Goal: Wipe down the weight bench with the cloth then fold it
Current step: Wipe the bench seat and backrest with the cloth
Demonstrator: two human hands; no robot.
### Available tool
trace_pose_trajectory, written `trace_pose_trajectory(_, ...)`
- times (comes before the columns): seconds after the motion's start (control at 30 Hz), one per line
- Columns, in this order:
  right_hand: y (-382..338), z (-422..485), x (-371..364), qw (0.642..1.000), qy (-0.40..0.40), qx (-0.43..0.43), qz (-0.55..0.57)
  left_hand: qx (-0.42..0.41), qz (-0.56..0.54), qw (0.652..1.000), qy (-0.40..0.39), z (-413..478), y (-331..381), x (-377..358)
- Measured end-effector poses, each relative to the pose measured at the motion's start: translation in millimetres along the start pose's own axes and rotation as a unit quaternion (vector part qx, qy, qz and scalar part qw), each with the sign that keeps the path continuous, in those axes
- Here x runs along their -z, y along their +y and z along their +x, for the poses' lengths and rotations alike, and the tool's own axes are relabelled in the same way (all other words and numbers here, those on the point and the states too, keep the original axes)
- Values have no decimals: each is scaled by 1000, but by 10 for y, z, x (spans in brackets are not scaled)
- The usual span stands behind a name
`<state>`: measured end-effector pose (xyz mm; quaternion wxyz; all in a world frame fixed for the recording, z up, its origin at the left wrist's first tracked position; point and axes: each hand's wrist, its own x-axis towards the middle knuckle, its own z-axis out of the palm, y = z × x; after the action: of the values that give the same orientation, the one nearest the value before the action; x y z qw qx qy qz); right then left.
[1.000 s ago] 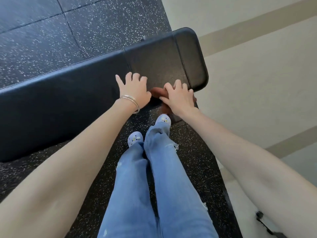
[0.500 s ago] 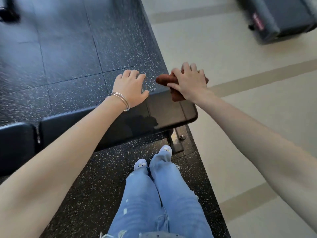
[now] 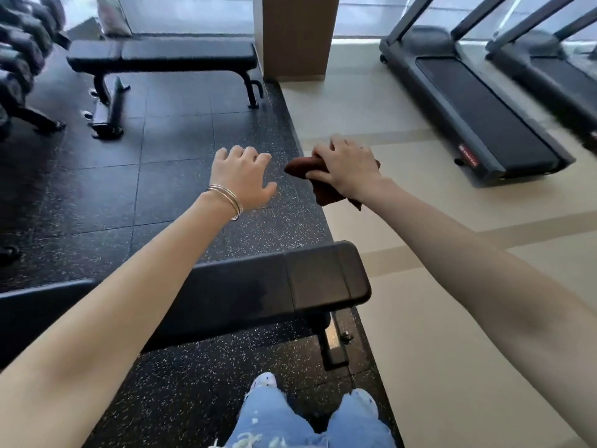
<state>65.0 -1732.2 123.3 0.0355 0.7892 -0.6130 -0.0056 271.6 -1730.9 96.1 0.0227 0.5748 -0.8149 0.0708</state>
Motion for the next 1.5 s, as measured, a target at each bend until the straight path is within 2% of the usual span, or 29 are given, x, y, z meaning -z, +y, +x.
trace_pose_trajectory(0.23,255,54,290,998,6,53,34,75,18,997,-6,39,128,229)
trace_pose_trajectory(0.73,1351,-262,688,981,50,183,44,210,19,977,16,143,1188,662)
trace_pose_trajectory(0.97,1515,-148,853,978,75,190,37,224,53,972,46,221,1228,1032)
trace_pose_trajectory(1.3,1607,101,997,985,81,147,45,207,58,975,56,584,1085,1277)
trace_pose_trajectory(1.5,1713,207,988,984,90,146,42,223,19,972,74,750,1106,1271)
